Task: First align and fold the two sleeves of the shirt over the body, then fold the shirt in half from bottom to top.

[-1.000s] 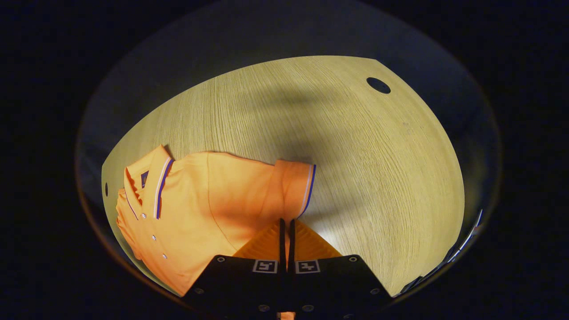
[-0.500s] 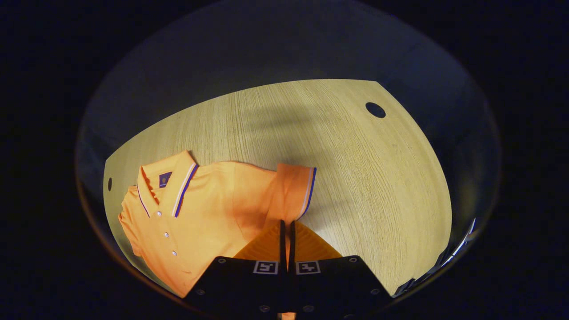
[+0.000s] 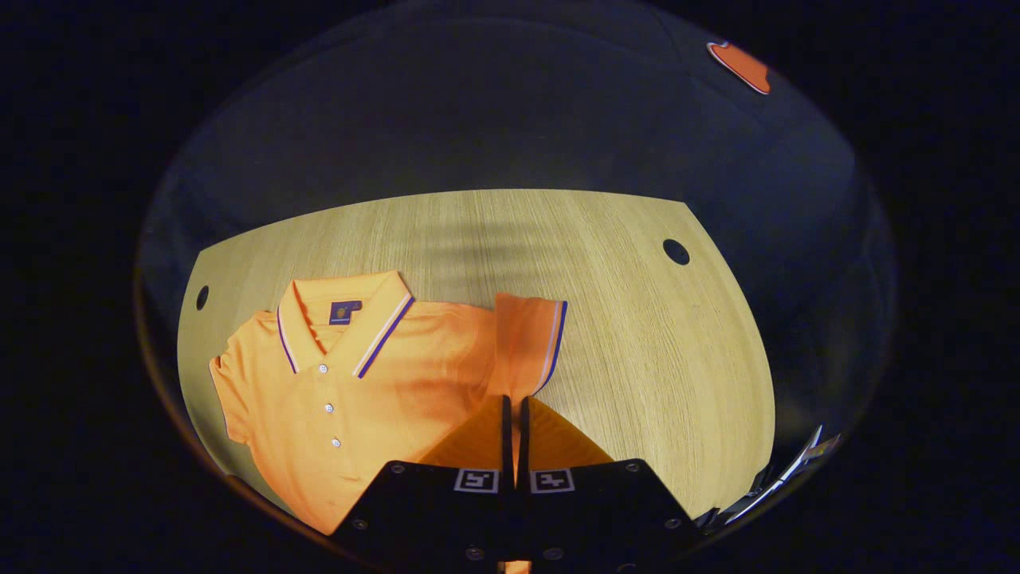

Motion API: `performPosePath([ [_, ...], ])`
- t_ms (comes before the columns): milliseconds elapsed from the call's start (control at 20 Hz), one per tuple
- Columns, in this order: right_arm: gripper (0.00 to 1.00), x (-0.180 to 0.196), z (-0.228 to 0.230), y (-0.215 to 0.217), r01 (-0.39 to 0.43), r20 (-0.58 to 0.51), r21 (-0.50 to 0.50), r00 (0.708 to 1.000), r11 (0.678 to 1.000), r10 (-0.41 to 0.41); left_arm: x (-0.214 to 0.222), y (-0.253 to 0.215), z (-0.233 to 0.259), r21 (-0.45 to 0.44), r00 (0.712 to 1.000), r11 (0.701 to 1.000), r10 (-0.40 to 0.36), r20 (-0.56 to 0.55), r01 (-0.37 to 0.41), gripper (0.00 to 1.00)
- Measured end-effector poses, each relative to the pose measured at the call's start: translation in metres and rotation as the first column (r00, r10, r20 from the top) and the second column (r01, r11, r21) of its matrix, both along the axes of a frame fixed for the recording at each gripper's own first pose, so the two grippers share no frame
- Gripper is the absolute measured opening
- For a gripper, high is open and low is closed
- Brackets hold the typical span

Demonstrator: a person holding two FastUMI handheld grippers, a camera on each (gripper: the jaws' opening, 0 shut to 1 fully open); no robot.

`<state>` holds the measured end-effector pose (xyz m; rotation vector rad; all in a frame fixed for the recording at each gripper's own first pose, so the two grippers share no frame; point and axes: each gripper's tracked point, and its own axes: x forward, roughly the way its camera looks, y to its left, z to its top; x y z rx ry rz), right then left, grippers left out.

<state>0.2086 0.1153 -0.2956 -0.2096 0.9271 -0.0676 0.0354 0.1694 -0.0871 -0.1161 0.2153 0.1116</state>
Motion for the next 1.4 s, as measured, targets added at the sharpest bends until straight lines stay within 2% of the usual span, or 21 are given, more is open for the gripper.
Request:
performPosePath([
  [300, 0.00, -0.012, 0.002, 0.052, -0.084, -0.003, -0.050, 0.996, 0.995, 0.084, -0.008, 0.026, -0.004, -0.028, 1.000, 1.000, -0.001, -0.007, 0.001, 0.98],
  [650, 0.02, -0.023, -0.025, 0.103, -0.146, -0.040, -0.026, 0.989, 0.989, 0.145, -0.018, 0.047, -0.009, -0.046, 1.000, 0.999, 0.000, -0.014, -0.001, 0.98],
  [800, 0.05, -0.024, -0.030, 0.127, -0.158, -0.033, 0.034, 0.987, 0.987, 0.159, -0.023, 0.052, -0.011, -0.050, 1.000, 0.999, 0.001, -0.025, -0.002, 0.98],
  [950, 0.14, -0.033, -0.027, 0.168, -0.179, -0.028, 0.197, 0.982, 0.964, 0.189, -0.028, 0.055, -0.015, -0.054, 0.999, 0.999, -0.001, -0.035, -0.001, 0.98],
  [1000, 0.35, -0.034, -0.023, 0.176, -0.184, -0.020, 0.231, 0.981, 0.955, 0.194, -0.029, 0.054, -0.015, -0.057, 0.999, 0.998, -0.004, -0.039, 0.002, 0.98],
  [1050, 0.46, -0.034, -0.022, 0.179, -0.189, -0.010, 0.245, 0.980, 0.951, 0.197, -0.029, 0.053, -0.017, -0.062, 0.999, 0.998, -0.010, -0.045, 0.007, 0.98],
  [1150, 1.00, -0.034, -0.015, 0.176, -0.194, 0.019, 0.241, 0.981, 0.951, 0.195, -0.028, 0.046, -0.021, -0.081, 0.998, 0.996, -0.029, -0.057, 0.024, 0.98],
  [1400, 1.00, -0.036, 0.025, 0.150, -0.184, 0.129, 0.258, 0.979, 0.948, 0.155, -0.019, 0.010, -0.040, -0.169, 0.989, 0.981, -0.110, -0.096, 0.093, 0.98],
])
